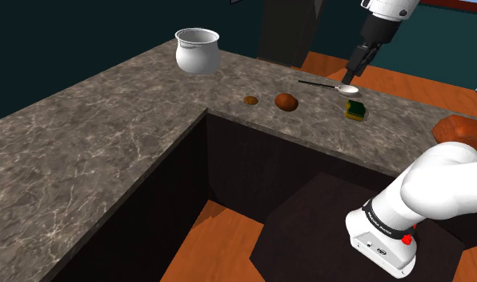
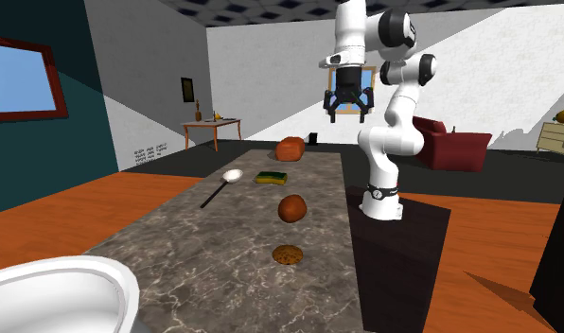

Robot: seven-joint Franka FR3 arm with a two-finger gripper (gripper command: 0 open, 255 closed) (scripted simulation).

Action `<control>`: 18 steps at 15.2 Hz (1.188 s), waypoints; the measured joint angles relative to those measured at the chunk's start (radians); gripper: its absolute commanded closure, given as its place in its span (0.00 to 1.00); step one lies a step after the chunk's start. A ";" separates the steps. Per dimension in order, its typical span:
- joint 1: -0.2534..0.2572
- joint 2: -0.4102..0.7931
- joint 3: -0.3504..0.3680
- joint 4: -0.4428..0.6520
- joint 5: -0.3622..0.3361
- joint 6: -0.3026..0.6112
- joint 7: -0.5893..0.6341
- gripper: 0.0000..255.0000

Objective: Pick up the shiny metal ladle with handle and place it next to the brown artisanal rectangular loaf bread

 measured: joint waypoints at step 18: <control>0.008 0.460 -0.412 0.148 -0.031 0.329 -0.564 0.00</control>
